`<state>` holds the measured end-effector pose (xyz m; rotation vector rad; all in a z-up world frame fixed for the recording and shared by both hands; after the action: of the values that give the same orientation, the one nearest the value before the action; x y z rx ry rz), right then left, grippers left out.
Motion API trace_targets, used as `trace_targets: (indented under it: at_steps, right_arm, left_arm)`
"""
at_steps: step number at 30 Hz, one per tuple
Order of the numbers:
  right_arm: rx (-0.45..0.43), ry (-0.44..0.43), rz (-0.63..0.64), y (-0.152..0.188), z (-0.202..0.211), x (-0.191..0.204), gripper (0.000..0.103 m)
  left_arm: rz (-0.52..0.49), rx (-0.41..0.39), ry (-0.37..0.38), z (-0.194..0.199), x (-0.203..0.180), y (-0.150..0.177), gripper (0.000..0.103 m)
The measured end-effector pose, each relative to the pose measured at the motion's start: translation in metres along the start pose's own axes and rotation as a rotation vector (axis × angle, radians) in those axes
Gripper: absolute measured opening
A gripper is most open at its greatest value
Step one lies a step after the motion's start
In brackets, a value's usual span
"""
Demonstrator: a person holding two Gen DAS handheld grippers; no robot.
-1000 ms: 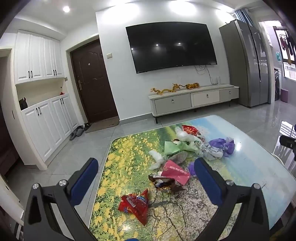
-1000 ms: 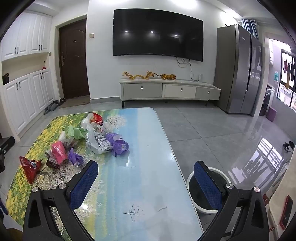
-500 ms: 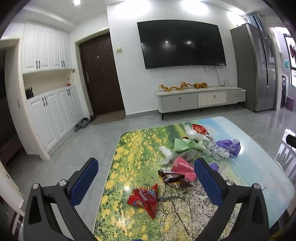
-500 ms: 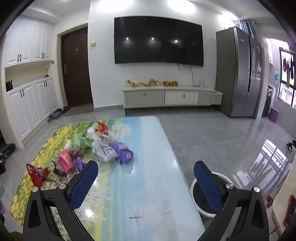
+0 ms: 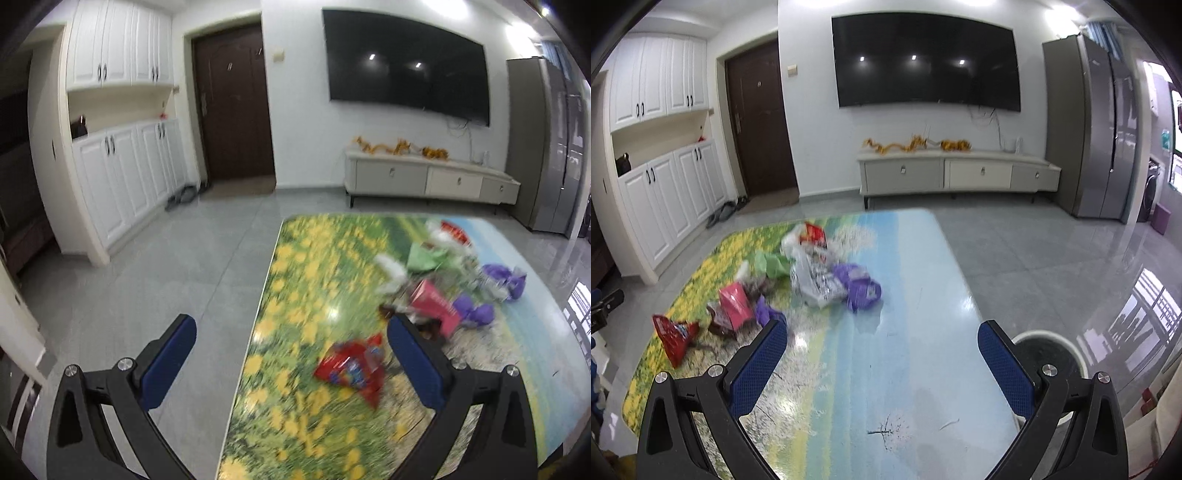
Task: Collect trash
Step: 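Reach both grippers toward the trash pile on the table, then grasp red snack bag with left gripper while right gripper grasps purple bag, carry both to bin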
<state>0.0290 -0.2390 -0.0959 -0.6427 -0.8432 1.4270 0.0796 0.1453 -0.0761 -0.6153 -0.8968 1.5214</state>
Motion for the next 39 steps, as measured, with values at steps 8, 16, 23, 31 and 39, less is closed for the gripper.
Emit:
trace_targets:
  at_steps: [8, 16, 23, 31, 39]
  right_arm:
    - [0.106, -0.045, -0.038, 0.010, -0.048, -0.011, 0.103]
    - [0.175, -0.130, -0.076, -0.006, -0.102, -0.019, 0.098]
    - [0.248, -0.198, -0.099, -0.020, -0.171, -0.013, 0.075]
    - [0.311, -0.213, -0.124, -0.004, -0.192, -0.020, 0.041]
    - [0.242, -0.239, -0.131, 0.001, -0.138, -0.022, 0.038]
  left_arm:
    - [-0.039, 0.168, 0.129, -0.038, -0.040, 0.043, 0.103]
    - [-0.051, 0.285, 0.223, -0.077, -0.078, 0.058, 0.087]
    - [-0.058, 0.340, 0.284, -0.086, -0.088, 0.067, 0.053]
    - [-0.055, 0.337, 0.343, -0.082, -0.095, 0.066, 0.008]
    - [-0.077, 0.238, 0.343, -0.045, -0.092, 0.050, 0.005]
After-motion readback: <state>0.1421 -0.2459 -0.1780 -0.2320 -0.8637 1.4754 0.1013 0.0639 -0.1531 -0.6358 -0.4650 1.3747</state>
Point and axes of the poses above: each gripper's, at about its wrist camera, not at the fingertips, and z roughly against the way its jaws point, x to its left, y to its underside, the point moved 8 cm from there along -z, roughly the way its jaws point, and after that the axes turned 5 degrees about -y, right-handed, at the moved point
